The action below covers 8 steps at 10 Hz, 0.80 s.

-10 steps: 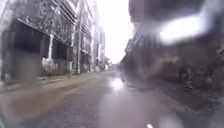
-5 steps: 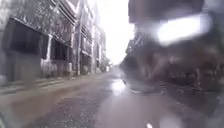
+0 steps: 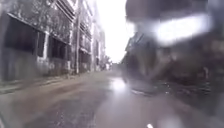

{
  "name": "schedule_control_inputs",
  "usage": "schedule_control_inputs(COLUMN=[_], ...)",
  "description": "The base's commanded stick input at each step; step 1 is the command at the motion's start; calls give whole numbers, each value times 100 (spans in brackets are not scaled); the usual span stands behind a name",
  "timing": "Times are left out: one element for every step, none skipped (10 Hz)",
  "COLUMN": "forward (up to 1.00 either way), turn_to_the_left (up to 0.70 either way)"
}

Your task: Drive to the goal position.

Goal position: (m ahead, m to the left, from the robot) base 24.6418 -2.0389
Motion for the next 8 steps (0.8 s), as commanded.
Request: schedule_control_inputs(forward=[50, 50, 50, 50, 50, 50, 50, 50], turn_to_the_left=[2, 2, 2, 2, 2, 2, 2, 2])
